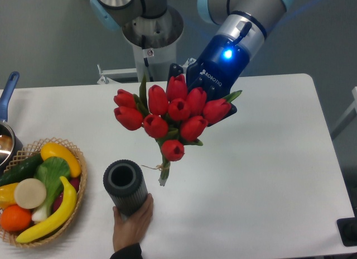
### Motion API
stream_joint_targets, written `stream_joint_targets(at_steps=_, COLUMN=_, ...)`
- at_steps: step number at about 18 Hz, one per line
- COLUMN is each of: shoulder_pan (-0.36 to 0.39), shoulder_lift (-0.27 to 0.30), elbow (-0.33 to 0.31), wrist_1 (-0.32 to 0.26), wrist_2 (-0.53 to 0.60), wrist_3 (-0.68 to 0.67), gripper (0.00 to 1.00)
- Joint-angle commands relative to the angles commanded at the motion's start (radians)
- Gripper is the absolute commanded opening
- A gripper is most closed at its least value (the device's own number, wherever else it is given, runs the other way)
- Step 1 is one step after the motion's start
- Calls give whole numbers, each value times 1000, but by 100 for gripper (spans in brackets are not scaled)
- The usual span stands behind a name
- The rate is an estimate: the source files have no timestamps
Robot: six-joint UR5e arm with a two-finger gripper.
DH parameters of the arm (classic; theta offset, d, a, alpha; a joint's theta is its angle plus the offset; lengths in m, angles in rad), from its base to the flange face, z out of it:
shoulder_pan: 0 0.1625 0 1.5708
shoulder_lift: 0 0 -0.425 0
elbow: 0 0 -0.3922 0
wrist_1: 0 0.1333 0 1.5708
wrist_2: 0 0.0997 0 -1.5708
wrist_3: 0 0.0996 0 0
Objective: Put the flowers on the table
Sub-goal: 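Carry the red tulip bunch away from the grey vase, rotating gripper downward, then lower the held tulips toward the open table surface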
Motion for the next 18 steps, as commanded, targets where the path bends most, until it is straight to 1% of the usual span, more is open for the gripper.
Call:
stream_joint_targets(at_steps=2, shoulder_pan=9, shoulder_lift=0, elbow=2, wrist_1=0, wrist_2=27, wrist_3=0, gripper=37)
stream_joint_targets(at_steps=5, shoulder_pan=20, shoulder_lift=15, elbow=0, wrist_1=0, wrist_2=168, wrist_3=2, gripper=37)
stream_joint_targets(at_steps=8, shoulder_pan=20, shoulder_lift=17, elbow=-2, wrist_1=-2, wrist_2=241, wrist_3=3, gripper=37)
stream_joint_targets(at_steps=9, shoulder_pan=20, shoulder_lift=21, elbow=-3, wrist_1=-2, wrist_2=282, wrist_3=11, gripper=37)
stream_joint_targets(at_steps=10, shoulder_pan=20, shoulder_lift=37, elbow=-8, wrist_1=-5, wrist_2=366, wrist_3=23, gripper=37)
stream_joint_targets(at_steps=12, shoulder_pan=17, shoulder_lift=78, elbow=-52, wrist_1=-9, wrist_2=522, wrist_3=50, gripper=37)
stream_joint_targets(at_steps=14, shoulder_pan=18, shoulder_lift=92, elbow=-75, wrist_1=-17, wrist_2=609, wrist_3=104, gripper=37)
stream_joint_targets(at_steps=18, shoulder_pan=21, shoulder_lift=115, elbow=-118, wrist_1=-70, wrist_2=771, wrist_3=182, gripper=37)
